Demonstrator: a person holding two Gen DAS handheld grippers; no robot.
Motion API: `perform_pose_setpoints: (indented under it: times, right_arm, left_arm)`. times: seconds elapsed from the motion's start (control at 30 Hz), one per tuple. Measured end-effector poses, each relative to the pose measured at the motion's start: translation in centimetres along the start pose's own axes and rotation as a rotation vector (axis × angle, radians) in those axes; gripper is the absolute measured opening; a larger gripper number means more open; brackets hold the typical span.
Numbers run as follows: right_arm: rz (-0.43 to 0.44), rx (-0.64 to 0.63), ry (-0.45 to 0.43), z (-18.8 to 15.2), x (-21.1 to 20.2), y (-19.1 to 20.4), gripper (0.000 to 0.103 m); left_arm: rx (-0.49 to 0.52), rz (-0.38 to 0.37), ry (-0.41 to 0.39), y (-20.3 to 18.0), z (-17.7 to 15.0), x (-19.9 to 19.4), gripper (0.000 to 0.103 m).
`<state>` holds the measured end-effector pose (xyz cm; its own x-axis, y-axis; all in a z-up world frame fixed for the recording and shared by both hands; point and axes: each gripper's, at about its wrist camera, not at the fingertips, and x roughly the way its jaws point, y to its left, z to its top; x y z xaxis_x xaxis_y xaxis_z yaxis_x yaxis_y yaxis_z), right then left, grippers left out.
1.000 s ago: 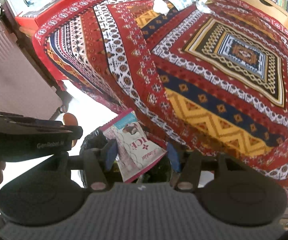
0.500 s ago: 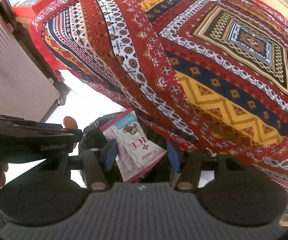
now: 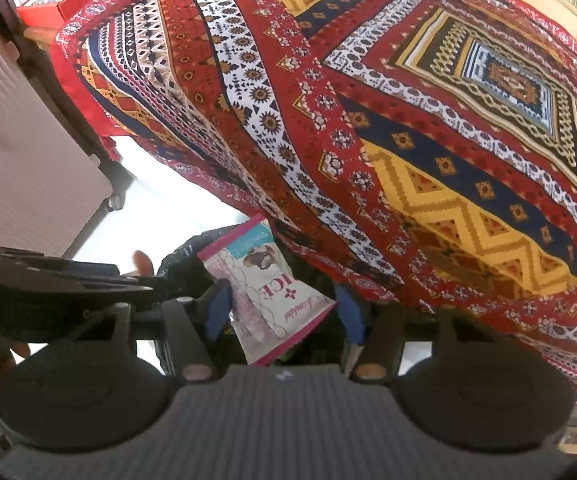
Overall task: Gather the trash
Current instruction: 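Carry both items over the black bin and open both tools to drop them, then move both open tools back over the rug toward the tissue and plastic wrapper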
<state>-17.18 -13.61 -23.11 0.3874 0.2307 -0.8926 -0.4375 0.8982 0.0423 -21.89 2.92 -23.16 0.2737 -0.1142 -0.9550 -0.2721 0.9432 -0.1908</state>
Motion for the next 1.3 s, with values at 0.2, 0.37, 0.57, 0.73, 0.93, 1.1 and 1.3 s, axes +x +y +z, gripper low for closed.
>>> perform_pose_setpoints:
  times: [0.2, 0.37, 0.57, 0.73, 0.93, 1.1, 1.3]
  right_arm:
    - [-0.005, 0.011, -0.003, -0.2, -0.1, -0.1, 0.074]
    - [-0.01, 0.022, -0.01, -0.3, -0.3, -0.3, 0.079]
    - [-0.011, 0.026, -0.027, -0.1, -0.9, -0.2, 0.079]
    - [-0.008, 0.029, -0.043, 0.3, -1.4, -0.2, 0.08]
    - [-0.007, 0.036, -0.06, 0.9, -2.0, -0.4, 0.08]
    - [-0.004, 0.04, -0.077, 1.5, -2.9, -0.8, 0.08]
    - [-0.015, 0.059, -0.127, 3.0, -4.9, -1.8, 0.08]
  left_arm:
    - [-0.003, 0.015, -0.005, 0.2, -0.2, -0.1, 0.063]
    - [0.002, 0.036, -0.022, 0.2, -0.3, -0.4, 0.072]
    - [0.013, 0.049, -0.043, 0.1, -0.2, -1.5, 0.074]
    - [0.009, 0.054, -0.064, 0.2, 0.0, -2.3, 0.077]
    - [0.012, 0.065, -0.088, -0.1, 0.5, -3.4, 0.078]
    - [0.007, 0.062, -0.112, -0.4, 1.3, -4.4, 0.078]
    - [0.003, 0.04, -0.163, -1.5, 3.4, -6.6, 0.079]
